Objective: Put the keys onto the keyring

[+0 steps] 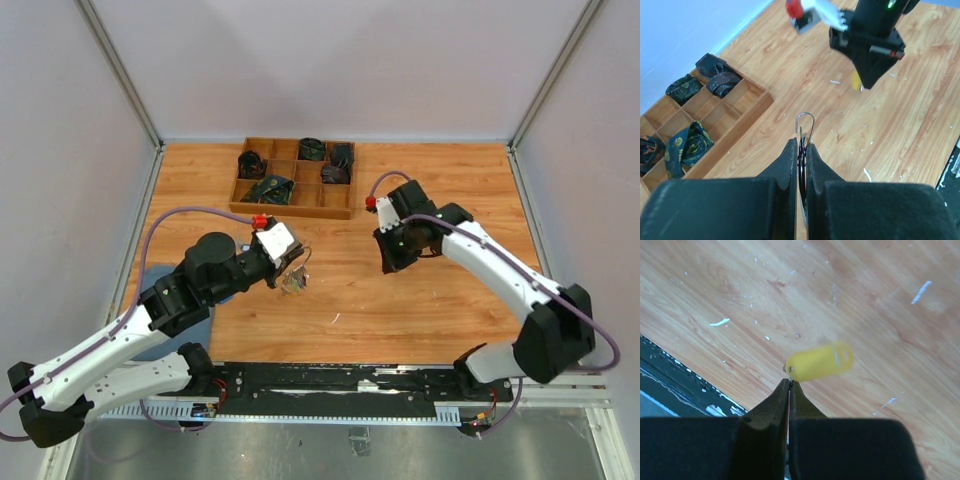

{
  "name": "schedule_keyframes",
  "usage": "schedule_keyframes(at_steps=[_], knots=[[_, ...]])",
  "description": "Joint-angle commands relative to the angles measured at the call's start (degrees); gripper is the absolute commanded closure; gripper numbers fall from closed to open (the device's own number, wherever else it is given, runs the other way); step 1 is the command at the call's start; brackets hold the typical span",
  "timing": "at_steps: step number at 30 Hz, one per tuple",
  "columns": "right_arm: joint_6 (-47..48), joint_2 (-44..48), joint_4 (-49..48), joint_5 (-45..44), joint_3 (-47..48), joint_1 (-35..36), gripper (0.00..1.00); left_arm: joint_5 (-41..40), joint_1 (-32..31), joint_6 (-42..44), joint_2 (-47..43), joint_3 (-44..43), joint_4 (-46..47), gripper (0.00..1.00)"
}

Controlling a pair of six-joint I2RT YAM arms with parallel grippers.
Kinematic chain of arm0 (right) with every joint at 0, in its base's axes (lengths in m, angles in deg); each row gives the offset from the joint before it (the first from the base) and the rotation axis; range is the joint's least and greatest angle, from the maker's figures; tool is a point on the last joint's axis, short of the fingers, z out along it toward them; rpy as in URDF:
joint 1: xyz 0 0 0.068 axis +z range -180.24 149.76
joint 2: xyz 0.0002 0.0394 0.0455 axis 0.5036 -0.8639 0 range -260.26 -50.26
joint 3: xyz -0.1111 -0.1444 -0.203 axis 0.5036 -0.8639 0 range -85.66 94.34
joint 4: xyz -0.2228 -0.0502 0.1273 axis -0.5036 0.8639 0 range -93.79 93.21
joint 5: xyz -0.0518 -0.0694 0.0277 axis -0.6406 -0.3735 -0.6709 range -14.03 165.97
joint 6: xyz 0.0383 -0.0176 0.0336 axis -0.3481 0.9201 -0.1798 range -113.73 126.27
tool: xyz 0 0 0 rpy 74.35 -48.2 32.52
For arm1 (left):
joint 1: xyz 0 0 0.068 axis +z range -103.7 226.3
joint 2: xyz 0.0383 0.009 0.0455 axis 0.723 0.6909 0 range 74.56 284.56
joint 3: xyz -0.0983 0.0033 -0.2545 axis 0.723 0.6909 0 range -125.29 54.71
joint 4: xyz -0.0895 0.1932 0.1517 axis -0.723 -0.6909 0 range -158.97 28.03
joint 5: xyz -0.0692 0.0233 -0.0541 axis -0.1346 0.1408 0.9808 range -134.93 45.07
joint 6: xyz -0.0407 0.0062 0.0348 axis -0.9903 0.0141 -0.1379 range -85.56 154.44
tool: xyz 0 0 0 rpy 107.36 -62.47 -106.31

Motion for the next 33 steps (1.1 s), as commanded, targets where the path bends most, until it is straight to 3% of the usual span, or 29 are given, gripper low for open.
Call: schedule_keyframes(at_steps=[1,9,13,19,23,33], knots=[[5.6,8.0,-5.3,4.1,-2.4,-1.2,0.99,0.3,0.4,-0.1,-0.3,-1.7,3.1,1.0],[18.6,17.8,-6.6,13.0,-2.7,0.0,0.99,4.8,0.4,2.0,1.1,-3.7,2.6,0.99],[19.9,21.9,-8.9,13.3,-1.6,0.0,0.99,6.1,0.3,4.1,1.5,-4.9,2.7,1.0],[24.2,30.0,-20.3,12.3,-4.5,0.0,1.0,8.5,-0.6,7.6,2.7,-7.1,3.5,1.0],[30.7,32.4,-22.4,16.5,-5.1,0.1,1.0,8.2,-4.1,11.4,4.8,-9.4,2.7,0.99],[36.8,27.9,-10.0,23.1,4.8,0.9,0.99,7.3,-11.5,17.2,10.2,-15.7,-4.0,0.99]])
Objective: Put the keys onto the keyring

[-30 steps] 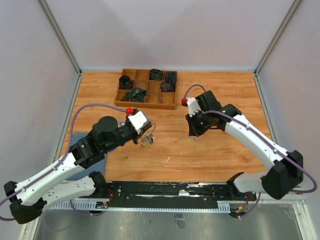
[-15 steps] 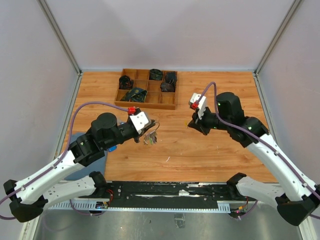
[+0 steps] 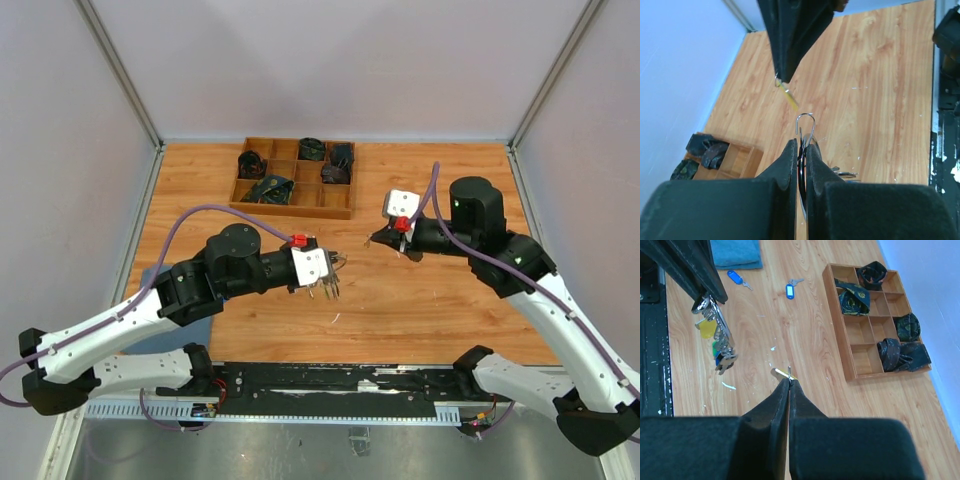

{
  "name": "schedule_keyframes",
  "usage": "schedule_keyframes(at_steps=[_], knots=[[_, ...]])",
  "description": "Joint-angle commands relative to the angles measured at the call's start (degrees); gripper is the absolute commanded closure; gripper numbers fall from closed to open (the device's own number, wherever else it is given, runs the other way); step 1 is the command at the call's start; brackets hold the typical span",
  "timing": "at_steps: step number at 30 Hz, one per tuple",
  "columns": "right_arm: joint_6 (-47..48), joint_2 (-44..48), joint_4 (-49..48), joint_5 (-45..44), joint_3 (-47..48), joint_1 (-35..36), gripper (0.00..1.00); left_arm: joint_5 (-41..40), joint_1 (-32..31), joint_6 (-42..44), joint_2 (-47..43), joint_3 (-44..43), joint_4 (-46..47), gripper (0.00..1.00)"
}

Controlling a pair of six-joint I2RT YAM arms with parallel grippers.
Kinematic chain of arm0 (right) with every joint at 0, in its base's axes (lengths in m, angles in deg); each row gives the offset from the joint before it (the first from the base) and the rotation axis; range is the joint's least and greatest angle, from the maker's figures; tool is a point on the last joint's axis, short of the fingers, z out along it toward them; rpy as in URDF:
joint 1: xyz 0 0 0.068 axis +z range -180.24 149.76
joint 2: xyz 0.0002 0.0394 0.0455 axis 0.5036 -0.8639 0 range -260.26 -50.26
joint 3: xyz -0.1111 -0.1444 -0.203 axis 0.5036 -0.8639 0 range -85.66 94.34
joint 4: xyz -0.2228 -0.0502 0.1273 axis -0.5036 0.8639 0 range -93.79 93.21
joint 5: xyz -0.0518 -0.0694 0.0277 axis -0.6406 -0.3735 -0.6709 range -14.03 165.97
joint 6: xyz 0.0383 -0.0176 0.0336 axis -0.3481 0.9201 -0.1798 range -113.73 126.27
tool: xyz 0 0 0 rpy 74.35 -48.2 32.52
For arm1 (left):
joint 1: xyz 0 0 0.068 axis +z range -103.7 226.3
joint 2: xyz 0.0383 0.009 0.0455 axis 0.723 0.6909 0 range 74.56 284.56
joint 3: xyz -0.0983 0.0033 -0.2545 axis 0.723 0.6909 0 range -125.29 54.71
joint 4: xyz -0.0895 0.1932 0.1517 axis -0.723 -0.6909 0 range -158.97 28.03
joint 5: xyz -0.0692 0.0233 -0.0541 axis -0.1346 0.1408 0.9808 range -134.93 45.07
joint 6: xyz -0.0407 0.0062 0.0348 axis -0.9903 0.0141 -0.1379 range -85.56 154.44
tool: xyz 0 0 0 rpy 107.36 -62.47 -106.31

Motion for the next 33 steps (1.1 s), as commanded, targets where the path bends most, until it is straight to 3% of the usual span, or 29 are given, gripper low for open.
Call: schedule_keyframes(at_steps=[1,11,20,33], knots=[[6.0,0.2,5.3,3.8,3.0,1.7,0.99,0.2,-2.4,3.3,1.5,-4.8,-2.9,1.0],[17.4,4.1,5.0,3.8,0.2,9.8,1.0,0.4,-5.5,4.2,3.8,-7.8,-8.3,0.99],[25.7,1.1,10.7,0.1,4.6,16.1,1.0,-2.5,-10.6,5.5,6.0,-9.3,-11.9,1.0],[31.5,-0.8,16.7,-1.4,7.6,20.0,1.0,-4.1,-12.0,6.0,6.3,-9.6,-12.4,0.99]])
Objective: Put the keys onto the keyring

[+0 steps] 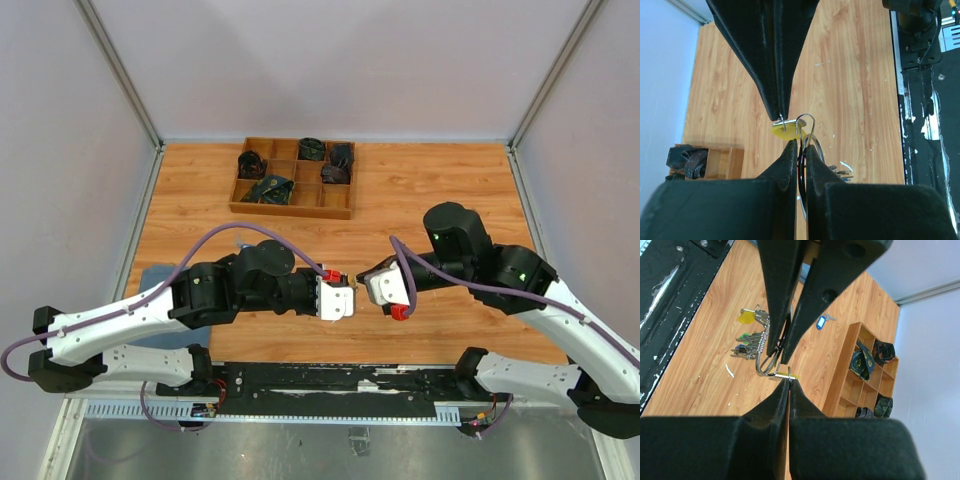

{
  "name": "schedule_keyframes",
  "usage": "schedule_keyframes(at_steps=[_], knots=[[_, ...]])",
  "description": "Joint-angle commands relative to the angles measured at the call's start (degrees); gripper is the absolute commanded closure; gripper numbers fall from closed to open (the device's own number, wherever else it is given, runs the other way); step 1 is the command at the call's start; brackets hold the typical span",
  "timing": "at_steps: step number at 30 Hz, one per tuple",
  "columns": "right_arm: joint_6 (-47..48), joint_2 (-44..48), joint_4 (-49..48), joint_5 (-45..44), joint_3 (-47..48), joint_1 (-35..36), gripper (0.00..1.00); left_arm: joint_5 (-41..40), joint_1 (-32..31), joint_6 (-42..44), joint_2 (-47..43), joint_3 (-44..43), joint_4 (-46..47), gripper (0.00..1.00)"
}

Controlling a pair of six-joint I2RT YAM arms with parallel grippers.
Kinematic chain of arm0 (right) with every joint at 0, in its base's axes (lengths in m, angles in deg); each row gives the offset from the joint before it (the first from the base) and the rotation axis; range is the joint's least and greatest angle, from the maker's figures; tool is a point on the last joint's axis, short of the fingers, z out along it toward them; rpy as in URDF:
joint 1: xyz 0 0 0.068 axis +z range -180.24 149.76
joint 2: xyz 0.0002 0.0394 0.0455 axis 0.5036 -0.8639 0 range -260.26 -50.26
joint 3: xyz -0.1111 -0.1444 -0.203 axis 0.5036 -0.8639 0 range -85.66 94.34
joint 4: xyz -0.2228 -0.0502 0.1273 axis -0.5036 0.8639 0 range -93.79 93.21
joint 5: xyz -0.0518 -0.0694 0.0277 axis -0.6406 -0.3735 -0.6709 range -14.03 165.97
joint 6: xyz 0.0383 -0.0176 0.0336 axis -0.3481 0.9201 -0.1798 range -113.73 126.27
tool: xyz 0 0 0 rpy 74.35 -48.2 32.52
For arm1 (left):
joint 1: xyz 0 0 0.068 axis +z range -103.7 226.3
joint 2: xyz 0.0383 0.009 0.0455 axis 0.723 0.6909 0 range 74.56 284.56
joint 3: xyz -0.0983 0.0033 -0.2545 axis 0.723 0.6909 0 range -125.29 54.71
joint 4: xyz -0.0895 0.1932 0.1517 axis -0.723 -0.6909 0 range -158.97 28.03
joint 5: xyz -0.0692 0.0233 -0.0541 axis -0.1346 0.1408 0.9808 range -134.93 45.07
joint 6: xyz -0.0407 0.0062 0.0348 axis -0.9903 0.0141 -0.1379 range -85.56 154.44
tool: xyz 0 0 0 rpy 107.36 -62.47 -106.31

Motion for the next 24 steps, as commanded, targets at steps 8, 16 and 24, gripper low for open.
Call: schedule_keyframes(at_steps=[8,16,24], knots=[[5.7,-1.7,6.4,-1.6,4.5,3.9,1.0,-0.8,-0.8,0.8,0.0,-2.3,0.8,0.99],[6.8,-2.5,7.9,-1.7,5.1,4.8,1.0,-0.8,-0.9,0.8,0.5,-2.6,0.7,0.99],[8.1,-3.7,9.5,-2.1,5.5,5.3,1.0,-0.8,-0.9,0.9,0.8,-2.9,0.6,0.99]])
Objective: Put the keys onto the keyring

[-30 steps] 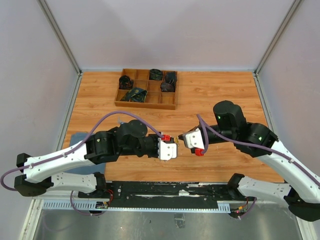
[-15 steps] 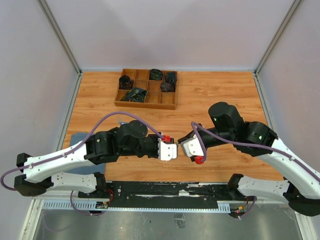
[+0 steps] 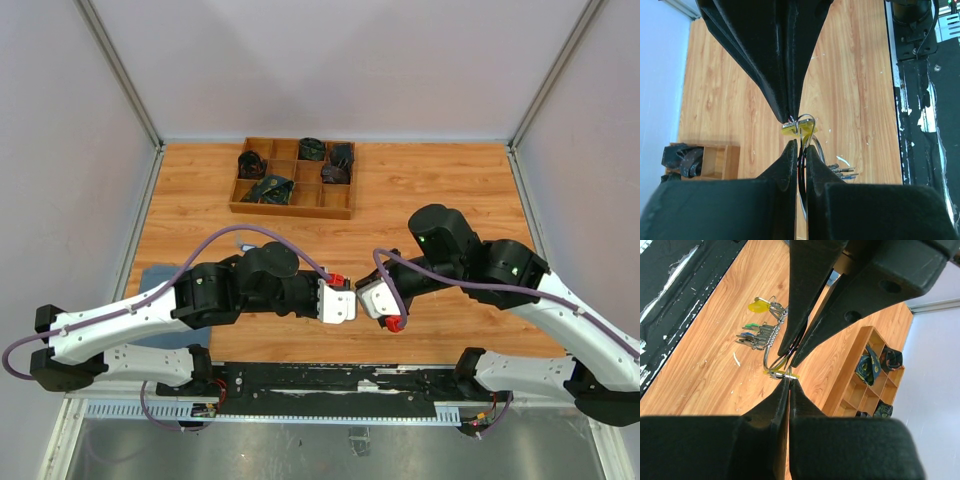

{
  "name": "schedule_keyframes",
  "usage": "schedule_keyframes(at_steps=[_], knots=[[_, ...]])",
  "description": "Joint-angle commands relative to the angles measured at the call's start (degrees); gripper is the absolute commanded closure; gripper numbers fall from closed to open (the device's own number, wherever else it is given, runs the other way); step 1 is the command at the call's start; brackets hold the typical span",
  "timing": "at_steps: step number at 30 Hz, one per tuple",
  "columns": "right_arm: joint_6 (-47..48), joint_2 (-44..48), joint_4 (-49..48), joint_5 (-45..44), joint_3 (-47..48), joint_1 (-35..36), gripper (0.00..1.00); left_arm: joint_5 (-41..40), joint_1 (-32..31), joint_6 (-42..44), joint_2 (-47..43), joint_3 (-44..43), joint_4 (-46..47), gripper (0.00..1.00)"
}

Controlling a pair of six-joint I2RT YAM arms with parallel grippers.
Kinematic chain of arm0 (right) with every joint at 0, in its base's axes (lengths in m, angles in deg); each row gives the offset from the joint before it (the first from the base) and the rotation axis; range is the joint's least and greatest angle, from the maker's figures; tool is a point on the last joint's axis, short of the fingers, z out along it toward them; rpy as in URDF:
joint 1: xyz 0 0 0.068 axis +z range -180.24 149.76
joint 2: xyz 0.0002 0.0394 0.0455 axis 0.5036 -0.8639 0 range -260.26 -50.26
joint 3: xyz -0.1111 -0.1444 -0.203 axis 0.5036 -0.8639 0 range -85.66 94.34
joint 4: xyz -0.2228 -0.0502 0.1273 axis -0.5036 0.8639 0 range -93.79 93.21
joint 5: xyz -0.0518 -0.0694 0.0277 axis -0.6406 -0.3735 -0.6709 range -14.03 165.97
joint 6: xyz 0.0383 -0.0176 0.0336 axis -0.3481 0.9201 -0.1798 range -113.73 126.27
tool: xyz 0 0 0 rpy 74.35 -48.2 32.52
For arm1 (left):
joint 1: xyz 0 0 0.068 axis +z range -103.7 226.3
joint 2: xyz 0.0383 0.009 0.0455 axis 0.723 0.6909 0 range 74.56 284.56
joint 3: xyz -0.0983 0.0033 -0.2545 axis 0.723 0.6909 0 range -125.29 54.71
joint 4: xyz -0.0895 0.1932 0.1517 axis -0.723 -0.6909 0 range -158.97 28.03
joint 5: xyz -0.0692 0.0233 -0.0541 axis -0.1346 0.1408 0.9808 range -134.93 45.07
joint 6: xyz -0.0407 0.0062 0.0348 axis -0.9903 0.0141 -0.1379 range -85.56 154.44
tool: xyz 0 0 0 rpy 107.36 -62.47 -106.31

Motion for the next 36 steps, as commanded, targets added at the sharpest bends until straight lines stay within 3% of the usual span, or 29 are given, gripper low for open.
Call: schedule_keyframes(at_steps=[1,36], knots=[[1.6,-0.5,2.0,0.2,1.5,1.1,1.0,-0.4,-0.5,0.7,0.1,-2.8,2.2,0.99],[1.8,2.2,-4.7,-3.6,-3.6,4.2,1.0,-0.5,-0.5,-0.6,-1.9,-0.5,5.3,1.0]])
